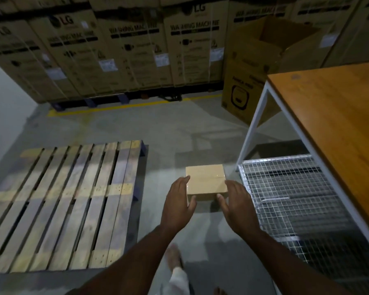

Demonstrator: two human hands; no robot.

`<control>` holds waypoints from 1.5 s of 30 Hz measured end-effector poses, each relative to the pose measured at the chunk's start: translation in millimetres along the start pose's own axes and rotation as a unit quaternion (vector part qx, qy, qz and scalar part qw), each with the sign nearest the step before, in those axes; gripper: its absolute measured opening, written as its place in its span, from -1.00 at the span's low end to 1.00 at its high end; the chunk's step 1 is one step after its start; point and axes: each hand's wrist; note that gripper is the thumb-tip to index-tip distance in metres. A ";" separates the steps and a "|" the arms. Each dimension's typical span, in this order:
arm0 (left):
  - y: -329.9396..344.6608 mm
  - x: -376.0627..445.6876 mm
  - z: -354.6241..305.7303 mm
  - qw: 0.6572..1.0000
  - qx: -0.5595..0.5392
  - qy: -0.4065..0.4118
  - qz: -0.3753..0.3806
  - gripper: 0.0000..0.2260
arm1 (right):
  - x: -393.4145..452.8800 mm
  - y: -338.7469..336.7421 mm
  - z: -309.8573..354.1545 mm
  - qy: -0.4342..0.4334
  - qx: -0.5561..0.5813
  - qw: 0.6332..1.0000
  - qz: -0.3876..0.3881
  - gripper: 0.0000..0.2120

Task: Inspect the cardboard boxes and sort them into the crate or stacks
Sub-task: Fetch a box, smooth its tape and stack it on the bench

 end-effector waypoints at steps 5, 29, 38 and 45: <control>22.8 59.6 41.4 0.999 -0.004 -0.020 0.032 -0.44 | 55.4 13.2 -1.8 0.032 -0.035 0.999 -0.013 -0.61; 280.7 245.1 224.5 0.976 -0.064 -0.195 0.072 -0.48 | 310.2 254.6 -152.7 0.154 -0.035 0.983 0.097 -0.55; 435.4 237.8 336.9 0.947 -0.068 -0.288 0.125 -0.38 | 351.5 404.2 -285.4 0.213 -0.069 0.963 0.151 -0.48; 500.2 231.0 402.3 0.906 -0.063 -0.412 0.076 -0.40 | 362.7 461.4 -350.5 0.284 -0.085 0.935 0.195 -0.36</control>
Point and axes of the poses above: each hand's wrist, its own x-axis towards the middle knuckle, its own y-axis out of the palm, z = x × y, and after that the axes turned 14 degrees about y, right-handed
